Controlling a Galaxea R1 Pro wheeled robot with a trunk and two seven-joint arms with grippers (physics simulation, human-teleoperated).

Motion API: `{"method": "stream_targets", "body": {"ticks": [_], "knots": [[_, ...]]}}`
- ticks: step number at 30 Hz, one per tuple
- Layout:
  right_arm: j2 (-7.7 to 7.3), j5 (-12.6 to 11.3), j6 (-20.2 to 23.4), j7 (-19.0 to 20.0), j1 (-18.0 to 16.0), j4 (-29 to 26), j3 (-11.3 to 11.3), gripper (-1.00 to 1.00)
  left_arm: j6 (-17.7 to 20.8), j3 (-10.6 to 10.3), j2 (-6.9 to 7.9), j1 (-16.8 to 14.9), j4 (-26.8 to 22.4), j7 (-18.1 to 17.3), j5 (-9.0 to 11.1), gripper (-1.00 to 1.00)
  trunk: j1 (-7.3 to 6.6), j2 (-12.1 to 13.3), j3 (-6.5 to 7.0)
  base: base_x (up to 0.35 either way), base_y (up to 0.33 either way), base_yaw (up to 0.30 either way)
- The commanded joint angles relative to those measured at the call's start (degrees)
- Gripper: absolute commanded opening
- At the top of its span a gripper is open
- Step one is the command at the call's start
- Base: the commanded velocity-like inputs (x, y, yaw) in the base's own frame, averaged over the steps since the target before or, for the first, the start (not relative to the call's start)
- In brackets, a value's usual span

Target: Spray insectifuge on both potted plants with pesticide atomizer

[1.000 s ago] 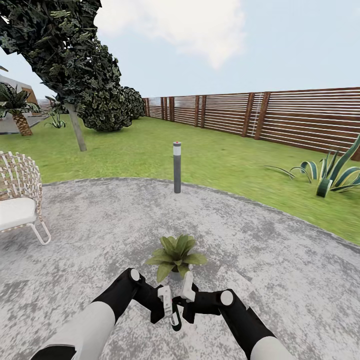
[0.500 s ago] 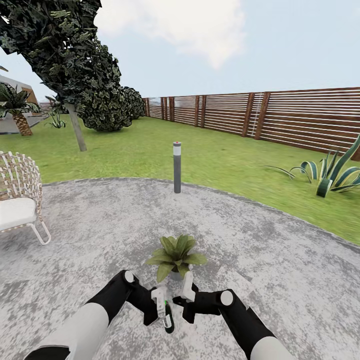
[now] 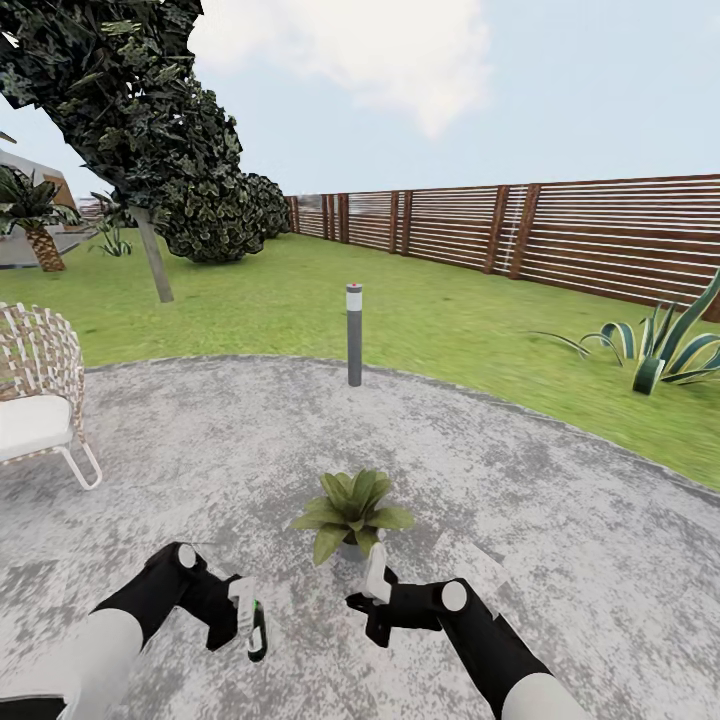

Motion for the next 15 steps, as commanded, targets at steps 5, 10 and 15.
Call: {"method": "stream_targets", "body": {"ticks": [5,10,15], "knots": [[-0.15,0.6,-0.4,-0.1,0.0,0.0,-0.3,1.0,-0.4,0.7,1.79,-0.1,-0.5,0.8,-0.2,-1.0,-0.01,0.0,-0.06,0.0,0.0,0.0],[-1.56,0.6,-0.6,-2.0,0.0,0.3,-0.7,1.0,-0.2,5.1,2.55,0.0,0.0,9.9,1.1,-1.0,-0.01,0.0,-0.06,0.0,0.0,0.0],[-6.1,0.3,-0.6,-14.6,0.0,5.1,-0.8,1.0,-0.2,16.7,2.14,0.1,0.4,18.9,4.7,-1.0,-0.01,0.0,-0.06,0.0,0.0,0.0]]}}
